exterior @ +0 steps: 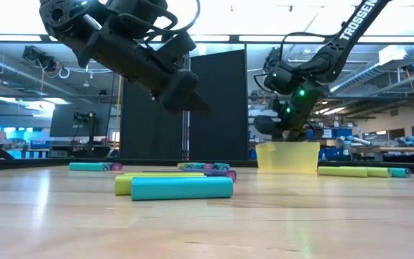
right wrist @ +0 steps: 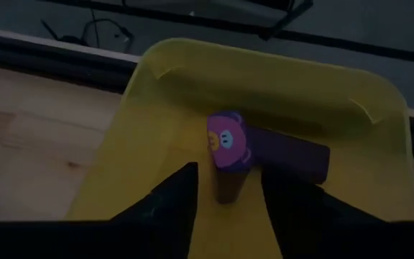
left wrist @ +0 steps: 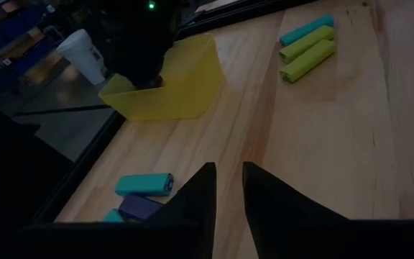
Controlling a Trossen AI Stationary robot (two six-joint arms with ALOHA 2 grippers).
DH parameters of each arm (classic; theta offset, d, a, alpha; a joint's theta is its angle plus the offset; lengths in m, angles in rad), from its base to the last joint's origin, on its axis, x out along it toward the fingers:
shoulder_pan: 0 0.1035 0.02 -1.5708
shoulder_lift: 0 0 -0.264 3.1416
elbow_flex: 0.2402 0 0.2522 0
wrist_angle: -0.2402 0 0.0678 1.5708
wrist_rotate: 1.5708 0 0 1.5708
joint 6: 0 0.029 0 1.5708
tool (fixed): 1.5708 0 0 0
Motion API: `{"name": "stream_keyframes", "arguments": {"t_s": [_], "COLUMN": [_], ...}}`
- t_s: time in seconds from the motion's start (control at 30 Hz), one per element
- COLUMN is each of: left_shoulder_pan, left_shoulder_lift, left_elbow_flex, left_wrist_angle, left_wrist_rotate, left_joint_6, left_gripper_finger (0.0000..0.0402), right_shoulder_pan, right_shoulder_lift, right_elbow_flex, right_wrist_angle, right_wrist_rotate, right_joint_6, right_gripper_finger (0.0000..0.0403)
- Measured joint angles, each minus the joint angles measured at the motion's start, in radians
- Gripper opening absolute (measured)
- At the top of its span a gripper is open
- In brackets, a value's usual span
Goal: Sort blocks
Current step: Put the violet block into the transparent yellow bin
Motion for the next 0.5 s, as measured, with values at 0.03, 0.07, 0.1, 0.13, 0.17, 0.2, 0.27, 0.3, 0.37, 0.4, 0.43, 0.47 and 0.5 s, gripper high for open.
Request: {"name": "stream_keyframes", "arguments": {"t_s": [0.03,0.07,0.1,0.13,0.17,0.2,0.27,0.3,0.37,0.4,0.43,0.47,0.5], "left_shoulder_pan": [0.000,0.000,0.000,0.000,0.000,0.000,0.000,0.000,0.000,0.000,0.000,0.000,0.000], "left_shoulder_lift": [0.000,0.000,0.000,0.000,0.000,0.000,0.000,0.000,0.000,0.000,0.000,0.000,0.000], "left_elbow_flex": [0.000,0.000,0.000,0.000,0.000,0.000,0.000,0.000,0.000,0.000,0.000,0.000,0.000], "left_wrist_angle": [0.000,0.000,0.000,0.000,-0.001,-0.001,-0.001,-0.001,-0.001,-0.001,-0.001,-0.001,-0.001], "left_wrist_rotate": [0.000,0.000,0.000,0.000,0.000,0.000,0.000,0.000,0.000,0.000,0.000,0.000,0.000], "left_joint_6": [0.000,0.000,0.000,0.000,0.000,0.000,0.000,0.000,0.000,0.000,0.000,0.000,0.000], "left_gripper_finger": [0.0076,0.0076,0.0076,0.0076,0.0076,0.0076,0.0076,0.0076,0.0076,0.0076,0.0076,0.0076,0.0076], "right_shoulder_pan": [0.000,0.000,0.000,0.000,0.000,0.000,-0.001,-0.002,-0.007,-0.010,-0.014,-0.019,-0.021], "right_shoulder_lift": [-0.008,-0.018,-0.029,-0.042,-0.055,-0.069,-0.097,-0.108,-0.120,-0.121,-0.121,-0.120,-0.115], "right_elbow_flex": [0.000,0.000,0.000,0.000,0.000,0.000,0.000,0.000,0.000,0.000,0.000,0.000,0.000], "right_wrist_angle": [-0.003,-0.004,-0.008,-0.013,-0.018,-0.025,-0.045,-0.054,-0.061,-0.060,-0.060,-0.059,-0.051], "right_wrist_rotate": [0.005,0.012,0.015,0.015,0.017,0.017,0.022,0.023,0.023,0.022,0.014,-0.003,-0.015], "right_joint_6": [-0.005,-0.012,-0.019,-0.026,-0.035,-0.043,-0.051,-0.055,-0.065,-0.068,-0.069,-0.072,-0.075], "right_gripper_finger": [0.0176,0.0180,0.0185,0.0189,0.0192,0.0194,0.0191,0.0186,0.0164,0.0149,0.0131,0.0112,0.0090]}}
